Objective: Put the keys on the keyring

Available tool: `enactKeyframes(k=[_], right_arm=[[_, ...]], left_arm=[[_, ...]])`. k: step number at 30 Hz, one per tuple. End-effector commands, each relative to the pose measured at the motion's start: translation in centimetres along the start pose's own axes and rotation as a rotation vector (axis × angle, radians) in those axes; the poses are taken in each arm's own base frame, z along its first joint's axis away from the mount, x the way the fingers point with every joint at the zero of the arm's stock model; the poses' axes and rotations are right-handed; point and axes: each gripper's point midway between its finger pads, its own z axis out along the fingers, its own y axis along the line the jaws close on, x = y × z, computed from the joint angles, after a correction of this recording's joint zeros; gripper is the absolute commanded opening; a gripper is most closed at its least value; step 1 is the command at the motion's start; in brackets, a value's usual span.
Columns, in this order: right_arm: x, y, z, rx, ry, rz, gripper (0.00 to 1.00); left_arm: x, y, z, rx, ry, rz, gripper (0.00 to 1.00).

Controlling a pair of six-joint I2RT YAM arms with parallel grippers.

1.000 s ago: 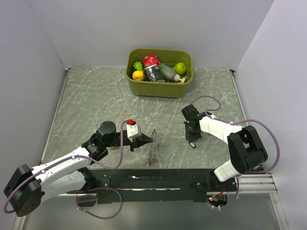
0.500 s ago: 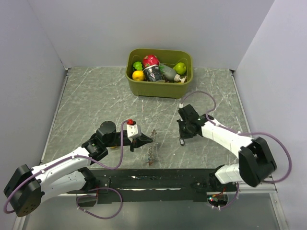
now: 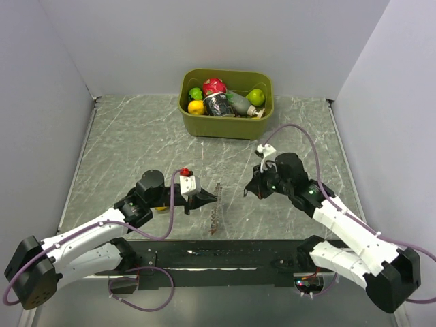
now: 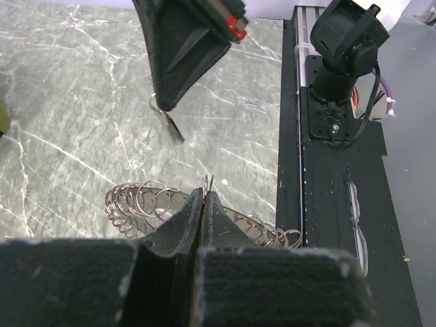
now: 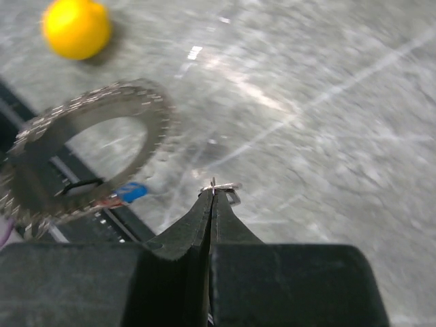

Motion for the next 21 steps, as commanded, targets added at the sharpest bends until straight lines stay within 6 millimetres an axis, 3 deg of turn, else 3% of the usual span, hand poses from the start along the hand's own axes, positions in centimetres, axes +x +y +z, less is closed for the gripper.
enactKeyframes(k=[1,9,21], right_arm=[[-1.9,3.5,-1.2,-0.192,-0.111,-0.123,0.00],[-2.0,8.5,-3.9,-0.492,-0.170,-0.220,0.00],[-2.1,10.0,-4.9,-0.584,-0.153,-0.239,0.00]], left_arm=[[-4.1,-0.4,-0.2,0.032,-0.094,0.107,0.01],[-4.7,-2.6,-0.2,0.122,-0.118,0.180,0.01],[-4.6,-2.4,0.3,0.076,-0.091,0.226,0.01]])
